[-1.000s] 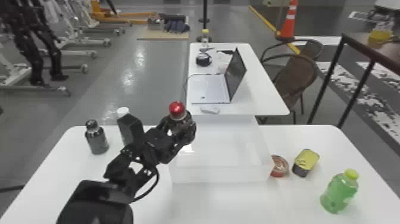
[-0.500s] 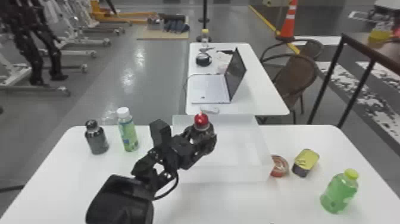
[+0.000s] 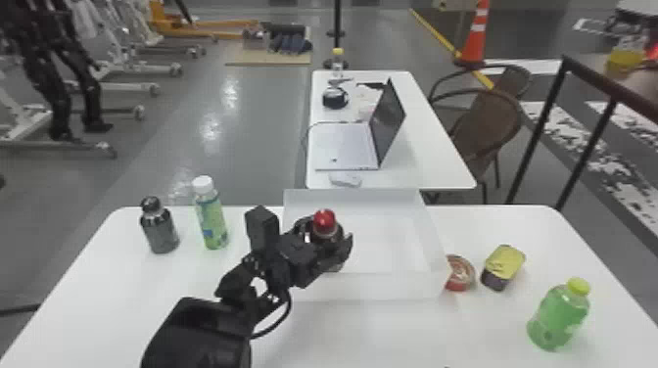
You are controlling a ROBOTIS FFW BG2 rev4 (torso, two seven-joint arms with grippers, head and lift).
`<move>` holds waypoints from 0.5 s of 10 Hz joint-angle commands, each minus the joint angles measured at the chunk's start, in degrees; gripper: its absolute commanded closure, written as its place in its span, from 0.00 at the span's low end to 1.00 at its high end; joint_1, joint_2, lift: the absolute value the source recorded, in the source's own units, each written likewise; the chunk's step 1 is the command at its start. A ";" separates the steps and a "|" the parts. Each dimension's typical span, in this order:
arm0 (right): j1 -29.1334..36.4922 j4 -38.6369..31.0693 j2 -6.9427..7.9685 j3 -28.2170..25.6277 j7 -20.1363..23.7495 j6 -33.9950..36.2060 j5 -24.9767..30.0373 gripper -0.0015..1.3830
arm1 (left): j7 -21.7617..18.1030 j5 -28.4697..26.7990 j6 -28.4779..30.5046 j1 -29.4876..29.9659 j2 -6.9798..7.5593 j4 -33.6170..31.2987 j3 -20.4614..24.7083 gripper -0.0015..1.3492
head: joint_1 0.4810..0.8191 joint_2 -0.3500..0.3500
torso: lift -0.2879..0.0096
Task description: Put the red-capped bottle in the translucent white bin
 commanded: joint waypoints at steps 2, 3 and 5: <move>-0.11 0.00 0.05 0.00 0.08 0.01 -0.04 0.08 | -0.02 0.03 -0.34 -0.06 -0.14 0.01 0.50 0.09 | 0.20 0.50 | 0.63; -0.11 0.00 0.05 0.00 0.08 -0.08 -0.04 0.08 | -0.02 0.03 -0.96 -0.06 -0.14 -0.08 0.85 0.12 | 0.20 0.50 | 0.63; 0.16 -0.18 0.05 0.00 0.08 -0.08 0.04 0.08 | -0.02 -0.06 -3.86 0.65 1.09 -2.71 2.43 0.13 | 0.20 0.50 | 0.63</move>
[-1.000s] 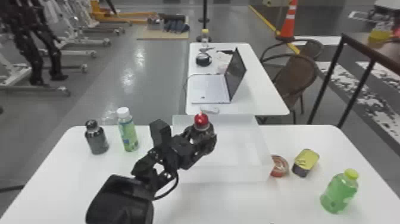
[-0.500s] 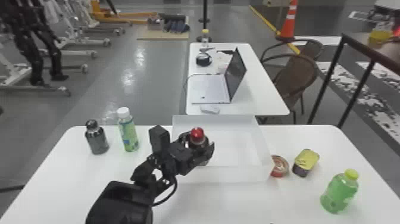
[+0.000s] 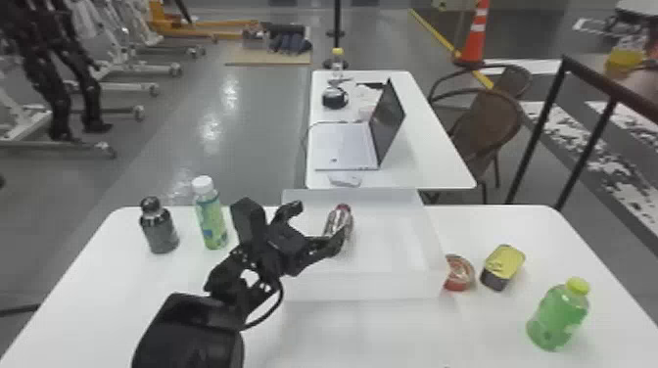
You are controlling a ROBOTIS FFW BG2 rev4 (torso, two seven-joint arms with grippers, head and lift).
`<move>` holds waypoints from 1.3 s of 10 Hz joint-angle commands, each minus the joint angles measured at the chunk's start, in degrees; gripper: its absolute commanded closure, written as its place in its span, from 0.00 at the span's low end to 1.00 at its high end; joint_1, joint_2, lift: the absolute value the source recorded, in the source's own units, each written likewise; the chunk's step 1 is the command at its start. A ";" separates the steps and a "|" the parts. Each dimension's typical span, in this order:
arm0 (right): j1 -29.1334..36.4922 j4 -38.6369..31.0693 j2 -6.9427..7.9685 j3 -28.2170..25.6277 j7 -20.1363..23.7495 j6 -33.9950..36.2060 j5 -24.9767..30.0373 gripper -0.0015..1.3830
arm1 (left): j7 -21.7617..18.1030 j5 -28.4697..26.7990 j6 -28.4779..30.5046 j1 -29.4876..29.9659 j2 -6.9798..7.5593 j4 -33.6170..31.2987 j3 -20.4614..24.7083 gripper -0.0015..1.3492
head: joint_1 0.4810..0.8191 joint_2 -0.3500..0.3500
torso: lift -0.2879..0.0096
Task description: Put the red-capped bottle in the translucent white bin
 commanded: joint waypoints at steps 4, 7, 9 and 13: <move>-0.02 -0.36 0.05 0.00 0.00 -0.02 0.17 0.08 | 9.52 -2.80 2.77 14.57 2.48 -19.00 10.88 0.13 | 0.20 0.50 | 0.63; 0.77 -0.89 0.05 -0.09 -0.09 -0.02 0.26 0.08 | 16.11 -3.68 0.66 28.72 2.22 -29.46 19.06 0.13 | 0.20 0.50 | 0.63; 2.01 -1.86 0.05 -0.53 -0.09 -0.02 0.08 0.08 | 21.91 -4.03 -1.45 37.25 1.34 -32.88 21.69 0.13 | 0.20 0.50 | 0.63; 4.99 -4.05 0.05 -0.88 -1.40 -0.02 0.43 0.08 | 26.48 -7.02 -6.64 47.44 -3.23 -33.94 25.47 0.13 | 0.20 0.50 | 0.63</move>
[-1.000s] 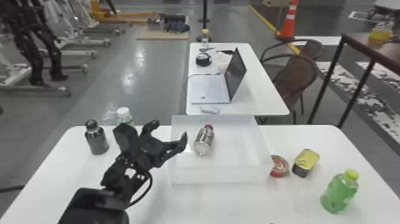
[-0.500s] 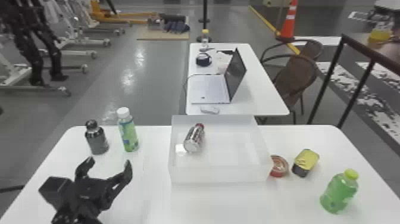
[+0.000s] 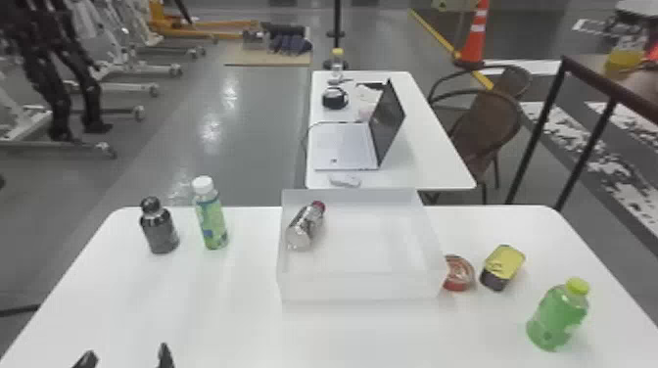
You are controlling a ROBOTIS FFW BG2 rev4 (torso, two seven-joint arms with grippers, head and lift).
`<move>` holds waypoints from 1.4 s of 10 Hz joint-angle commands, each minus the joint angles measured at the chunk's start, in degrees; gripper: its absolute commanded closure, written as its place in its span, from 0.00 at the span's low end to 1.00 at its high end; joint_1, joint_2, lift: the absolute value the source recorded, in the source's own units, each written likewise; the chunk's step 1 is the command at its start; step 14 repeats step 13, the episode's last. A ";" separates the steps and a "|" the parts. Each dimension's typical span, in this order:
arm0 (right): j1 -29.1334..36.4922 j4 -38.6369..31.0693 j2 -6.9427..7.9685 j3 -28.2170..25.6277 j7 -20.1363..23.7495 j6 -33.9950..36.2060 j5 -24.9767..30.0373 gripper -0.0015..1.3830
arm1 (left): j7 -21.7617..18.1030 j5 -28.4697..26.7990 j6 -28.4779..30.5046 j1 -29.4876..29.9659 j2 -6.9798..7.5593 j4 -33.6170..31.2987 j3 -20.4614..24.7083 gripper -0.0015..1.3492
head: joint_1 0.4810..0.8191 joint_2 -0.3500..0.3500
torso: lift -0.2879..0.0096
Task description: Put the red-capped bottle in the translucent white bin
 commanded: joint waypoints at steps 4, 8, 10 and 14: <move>1.10 -0.71 0.05 0.00 -0.54 0.00 0.01 0.08 | -0.02 -0.15 -0.95 2.76 -0.24 0.00 -0.03 0.13 | 0.20 0.50 | 0.63; 1.10 -0.62 0.05 0.00 -0.71 0.00 0.01 0.08 | -0.02 0.29 -0.86 2.68 0.29 0.08 -0.47 0.13 | 0.20 0.50 | 0.63; 1.10 -0.62 0.05 0.00 -0.80 0.00 0.01 0.08 | -0.02 0.37 -0.86 2.59 0.29 0.17 -0.64 0.13 | 0.20 0.50 | 0.63; 1.01 -0.62 0.05 0.00 -0.89 0.00 0.01 0.08 | -0.02 0.64 -0.86 2.59 0.46 0.26 -0.82 0.13 | 0.20 0.50 | 0.63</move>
